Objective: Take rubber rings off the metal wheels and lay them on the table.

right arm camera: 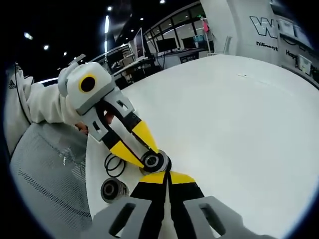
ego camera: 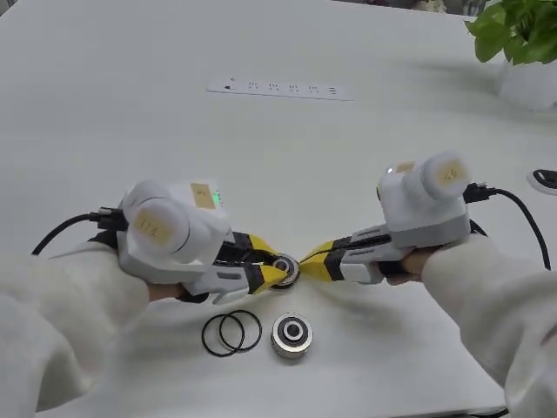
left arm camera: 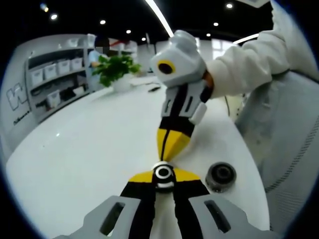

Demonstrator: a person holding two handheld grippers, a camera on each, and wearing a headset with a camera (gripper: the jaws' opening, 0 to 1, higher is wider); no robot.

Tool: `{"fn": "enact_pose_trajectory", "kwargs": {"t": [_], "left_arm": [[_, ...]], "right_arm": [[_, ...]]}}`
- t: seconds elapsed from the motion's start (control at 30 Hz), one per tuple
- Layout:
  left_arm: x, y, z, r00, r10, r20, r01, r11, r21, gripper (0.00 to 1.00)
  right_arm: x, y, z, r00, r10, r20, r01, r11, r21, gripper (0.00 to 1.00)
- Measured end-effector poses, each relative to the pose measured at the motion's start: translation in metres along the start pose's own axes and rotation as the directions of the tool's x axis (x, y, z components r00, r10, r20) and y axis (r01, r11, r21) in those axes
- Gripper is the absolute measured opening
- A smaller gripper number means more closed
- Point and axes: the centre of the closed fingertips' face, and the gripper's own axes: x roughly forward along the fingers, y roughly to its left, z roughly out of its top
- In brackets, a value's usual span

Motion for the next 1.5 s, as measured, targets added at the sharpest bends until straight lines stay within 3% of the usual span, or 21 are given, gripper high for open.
{"fn": "enact_pose_trajectory", "kwargs": {"t": [0.27, 0.57, 1.5], "left_arm": [[0.001, -0.001, 0.0, 1.0, -0.004, 0.009, 0.004, 1.0, 0.003, 0.14], [0.001, -0.002, 0.001, 0.9998, -0.01, 0.016, 0.01, 1.0, 0.012, 0.14], [0.002, -0.004, 0.001, 0.9998, -0.01, 0.015, 0.01, 1.0, 0.021, 0.14]], "right_arm": [[-0.002, 0.002, 0.001, 0.9992, 0.032, 0.023, -0.034, 0.992, 0.117, 0.0], [-0.002, 0.009, 0.004, 0.9984, 0.051, 0.027, -0.054, 0.986, 0.159, 0.0], [-0.002, 0.017, 0.008, 0.9973, 0.07, 0.021, -0.072, 0.989, 0.13, 0.0]]}}
